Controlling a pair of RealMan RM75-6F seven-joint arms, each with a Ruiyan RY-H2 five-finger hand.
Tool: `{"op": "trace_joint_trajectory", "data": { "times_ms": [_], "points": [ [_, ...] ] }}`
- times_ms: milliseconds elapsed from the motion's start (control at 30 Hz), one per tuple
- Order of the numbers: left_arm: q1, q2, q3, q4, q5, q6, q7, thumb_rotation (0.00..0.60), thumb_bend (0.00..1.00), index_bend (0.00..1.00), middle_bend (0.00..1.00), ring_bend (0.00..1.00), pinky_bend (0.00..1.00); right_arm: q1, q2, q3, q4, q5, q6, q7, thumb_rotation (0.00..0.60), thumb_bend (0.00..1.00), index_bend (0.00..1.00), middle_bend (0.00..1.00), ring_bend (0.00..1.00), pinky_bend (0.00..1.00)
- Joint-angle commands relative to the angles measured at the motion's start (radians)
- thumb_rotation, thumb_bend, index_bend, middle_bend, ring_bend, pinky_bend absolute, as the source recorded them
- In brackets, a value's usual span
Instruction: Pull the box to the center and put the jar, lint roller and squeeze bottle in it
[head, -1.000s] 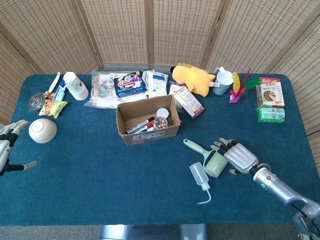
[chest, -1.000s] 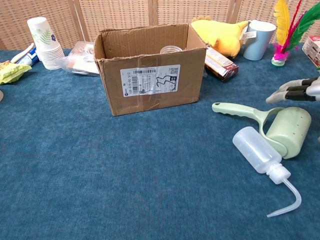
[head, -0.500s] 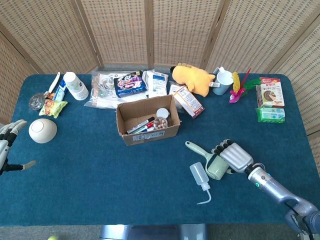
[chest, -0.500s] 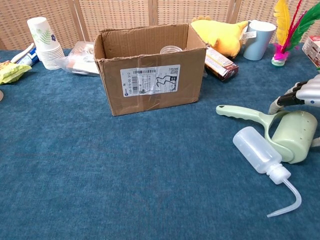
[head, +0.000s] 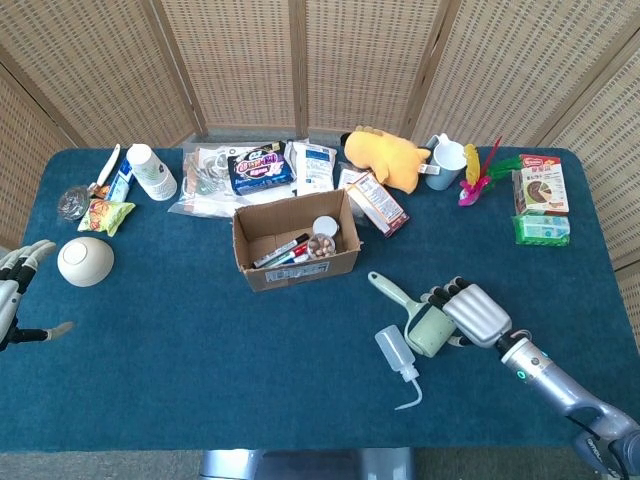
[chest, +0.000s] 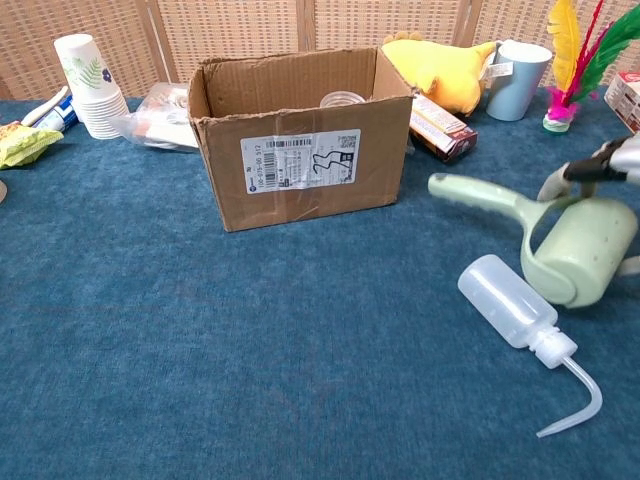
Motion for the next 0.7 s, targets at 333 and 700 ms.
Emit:
{"op": "trace_joint_trajectory", "data": {
  "times_ms": [333, 700],
  "points": [
    [0.002, 0.004, 0.002, 0.001, 0.002, 0.001, -0.01, 0.6, 0.05, 0.0, 0.0, 0.0, 0.08, -0.039, 0.12, 0.098, -0.071, 0.056, 0.177, 0.095, 0.6, 0.13, 0.46, 0.45, 0.36, 0.34],
    [-0.001, 0.002, 0.001, -0.002, 0.002, -0.003, -0.005, 0.6, 0.05, 0.0, 0.0, 0.0, 0.08, -0.004, 0.236, 0.224, -0.211, 0.126, 0.21, 0.095, 0.6, 0.12, 0.46, 0.45, 0.36, 0.35]
  ]
}}
